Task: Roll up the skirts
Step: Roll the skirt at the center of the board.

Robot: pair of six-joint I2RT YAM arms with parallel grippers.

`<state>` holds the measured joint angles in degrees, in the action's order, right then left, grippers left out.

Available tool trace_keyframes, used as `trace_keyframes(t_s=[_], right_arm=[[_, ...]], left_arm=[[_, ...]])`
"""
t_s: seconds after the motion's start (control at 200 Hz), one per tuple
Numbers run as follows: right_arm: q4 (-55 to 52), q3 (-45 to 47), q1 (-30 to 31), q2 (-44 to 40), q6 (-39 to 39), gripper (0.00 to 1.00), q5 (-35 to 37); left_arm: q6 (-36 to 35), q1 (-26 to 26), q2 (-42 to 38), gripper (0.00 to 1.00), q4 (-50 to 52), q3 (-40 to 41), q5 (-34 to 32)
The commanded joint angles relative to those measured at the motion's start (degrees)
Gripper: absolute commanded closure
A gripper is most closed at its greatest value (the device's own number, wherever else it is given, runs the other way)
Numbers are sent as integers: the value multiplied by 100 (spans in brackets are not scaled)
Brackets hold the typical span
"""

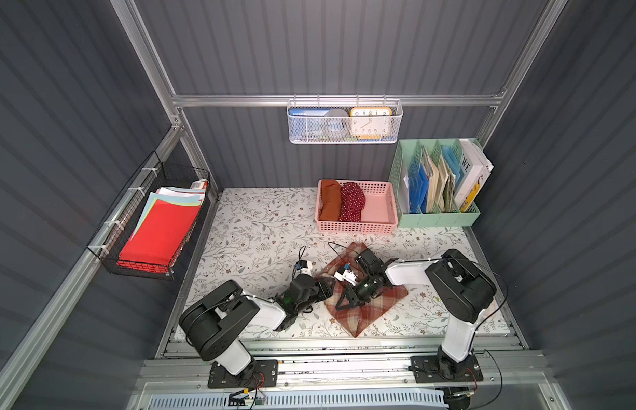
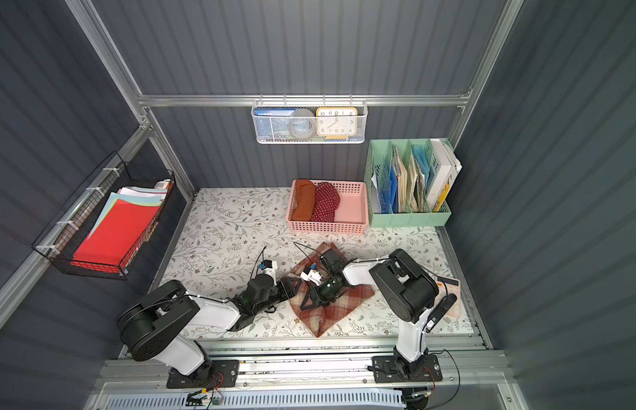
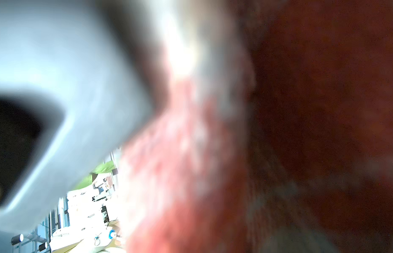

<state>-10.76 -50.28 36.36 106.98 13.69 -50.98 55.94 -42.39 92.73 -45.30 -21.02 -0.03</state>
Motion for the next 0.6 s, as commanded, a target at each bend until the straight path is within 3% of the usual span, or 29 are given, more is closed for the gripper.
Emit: trace_keyframes(t_s=[0.0, 0.155, 0.25, 0.35, 0.595], right_arm=[[-444, 247, -22, 315, -60, 74, 1042], [-490, 240, -16, 289, -41, 69, 1091], [-653, 238, -11, 74, 65, 64, 1268], [-1015, 302, 106, -586, 210, 49, 1701], [-1844, 448, 420, -1845, 332, 45, 2594]], left_arm=[[16, 3, 284, 60, 1005, 168, -100], [-59, 3, -349, 100, 1295, 175, -601], [-150, -3, -867, 100, 1744, 53, -873], [-230, -40, -1250, 100, 2275, -146, -1027], [-112, -478, -1405, 100, 3497, -545, -1352]])
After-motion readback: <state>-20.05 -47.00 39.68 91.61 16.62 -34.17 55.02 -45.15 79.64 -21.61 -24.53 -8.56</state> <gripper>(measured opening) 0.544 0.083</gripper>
